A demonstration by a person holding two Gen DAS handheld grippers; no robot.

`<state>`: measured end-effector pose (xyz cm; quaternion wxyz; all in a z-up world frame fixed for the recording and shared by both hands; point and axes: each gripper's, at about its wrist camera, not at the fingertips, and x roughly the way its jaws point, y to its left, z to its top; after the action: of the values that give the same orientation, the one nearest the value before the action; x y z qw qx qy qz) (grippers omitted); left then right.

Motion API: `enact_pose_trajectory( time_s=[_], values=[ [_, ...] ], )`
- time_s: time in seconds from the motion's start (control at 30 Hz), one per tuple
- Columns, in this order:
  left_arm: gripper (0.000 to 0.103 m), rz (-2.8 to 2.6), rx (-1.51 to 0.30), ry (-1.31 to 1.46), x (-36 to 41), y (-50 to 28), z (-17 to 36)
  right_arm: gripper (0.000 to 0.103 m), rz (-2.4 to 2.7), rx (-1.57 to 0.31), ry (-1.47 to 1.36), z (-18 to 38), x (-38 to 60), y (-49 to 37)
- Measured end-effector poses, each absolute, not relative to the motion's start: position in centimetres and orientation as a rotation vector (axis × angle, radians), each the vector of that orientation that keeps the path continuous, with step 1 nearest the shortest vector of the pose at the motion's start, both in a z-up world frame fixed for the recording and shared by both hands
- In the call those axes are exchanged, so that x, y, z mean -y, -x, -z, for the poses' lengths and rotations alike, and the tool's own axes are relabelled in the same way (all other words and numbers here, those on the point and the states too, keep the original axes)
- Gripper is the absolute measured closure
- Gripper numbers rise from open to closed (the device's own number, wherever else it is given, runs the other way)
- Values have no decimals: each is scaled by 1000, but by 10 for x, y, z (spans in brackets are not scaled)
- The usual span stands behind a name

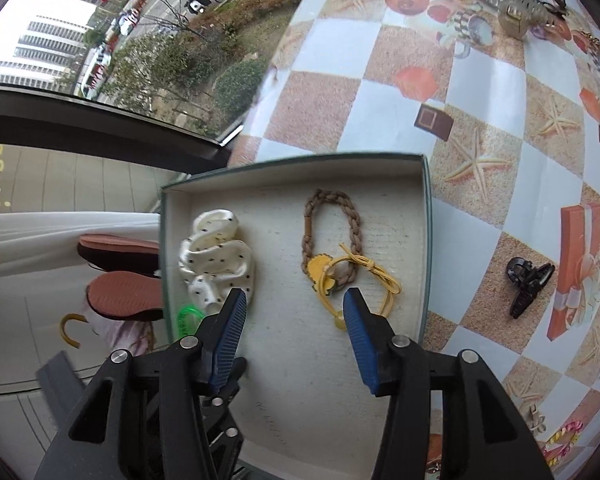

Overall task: Organize jewelry
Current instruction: 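Open both tools to release the bangle and hair tie into the tray, then move both tools back over the remaining jewelry on the table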

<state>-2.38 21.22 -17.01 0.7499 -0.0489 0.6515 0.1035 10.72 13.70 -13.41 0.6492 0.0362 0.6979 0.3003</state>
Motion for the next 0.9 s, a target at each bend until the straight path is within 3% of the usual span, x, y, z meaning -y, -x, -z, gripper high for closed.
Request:
enact_pose_trajectory(
  time_s=[0.37,0.4,0.43,0.47,0.73,0.9],
  values=[
    [87,-200,-1426,74,-205,21,161,48,-641,-1506,-171,94,-92,-102],
    [77,-197,-1426,72,-204,21,161,48,-633,-1505,-173,93,-87,-100],
    [25,-197,-1425,70,-203,21,160,48,-626,-1505,-178,92,-80,-99],
    [0,-210,-1421,62,-202,20,158,48,-617,-1504,-182,91,-74,-97],
    [0,-208,-1411,-17,-187,18,145,47,-538,-1517,-212,96,-31,-85],
    [0,-222,-1395,-60,-181,16,133,29,-485,-1531,-213,100,-2,-71]
  ],
)
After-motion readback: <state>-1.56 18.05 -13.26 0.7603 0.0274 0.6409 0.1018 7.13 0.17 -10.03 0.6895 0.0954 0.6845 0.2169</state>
